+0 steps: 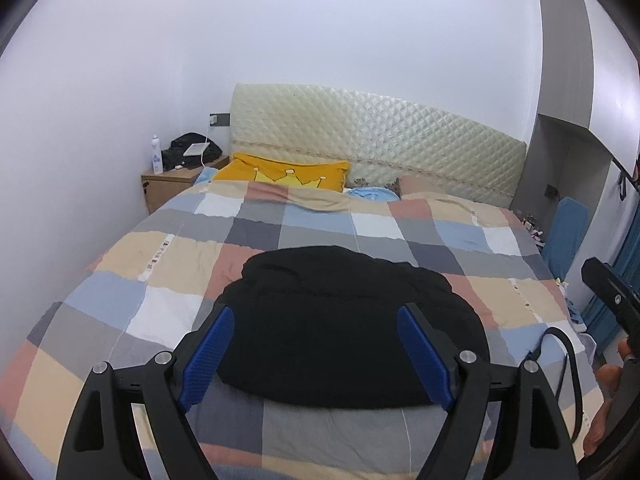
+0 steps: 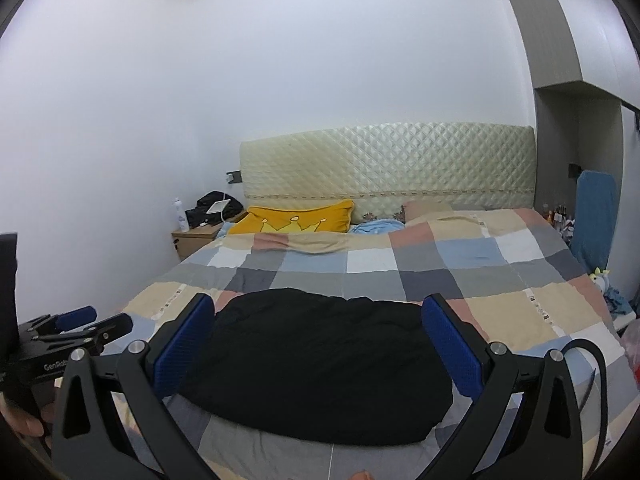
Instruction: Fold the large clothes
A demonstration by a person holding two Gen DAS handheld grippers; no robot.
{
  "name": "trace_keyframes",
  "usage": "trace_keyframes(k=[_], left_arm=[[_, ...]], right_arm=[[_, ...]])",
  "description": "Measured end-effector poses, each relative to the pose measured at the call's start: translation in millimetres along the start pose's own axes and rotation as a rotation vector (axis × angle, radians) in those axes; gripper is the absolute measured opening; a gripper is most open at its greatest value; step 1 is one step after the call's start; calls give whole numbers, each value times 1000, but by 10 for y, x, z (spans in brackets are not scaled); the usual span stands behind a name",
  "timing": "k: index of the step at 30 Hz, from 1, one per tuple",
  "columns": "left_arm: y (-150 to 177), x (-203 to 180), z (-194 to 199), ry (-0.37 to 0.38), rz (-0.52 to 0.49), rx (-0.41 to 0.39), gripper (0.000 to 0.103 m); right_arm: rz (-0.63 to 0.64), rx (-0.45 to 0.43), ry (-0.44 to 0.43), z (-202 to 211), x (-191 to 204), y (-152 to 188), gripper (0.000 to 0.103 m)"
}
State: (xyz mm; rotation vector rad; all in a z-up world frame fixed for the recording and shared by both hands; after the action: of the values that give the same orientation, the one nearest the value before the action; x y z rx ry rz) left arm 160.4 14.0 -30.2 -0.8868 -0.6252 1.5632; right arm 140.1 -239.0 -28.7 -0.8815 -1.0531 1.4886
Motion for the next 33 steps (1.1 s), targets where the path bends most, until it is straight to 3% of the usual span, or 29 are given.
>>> trace_keyframes(k=[10,15,22,33], left_arm=[[202,52,255,-20,7,-5,84],[332,118,204,-64,3,26,84],[569,137,44,-65,4,100,84],[641,86,40,-56,4,119,84]], right_arm=[[21,27,-37,209,241,283,103],[16,88,-21,143,231,526,103],[-28,139,-12,98,122,760,103],[-39,167,-15,60,79,902,103]])
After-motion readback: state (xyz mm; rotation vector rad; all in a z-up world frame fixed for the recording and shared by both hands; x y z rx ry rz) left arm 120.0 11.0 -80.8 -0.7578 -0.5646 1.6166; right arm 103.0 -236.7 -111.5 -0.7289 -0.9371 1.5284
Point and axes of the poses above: each gripper's, at about its wrist camera, not at the fingertips, and z roughly against the way its jaws point, x to its left, y to its underside, the point moved 7 cm from there along -z, roughly the way its jaws point, and after that the axes turned 6 degrees about z, right-handed, at the moved point
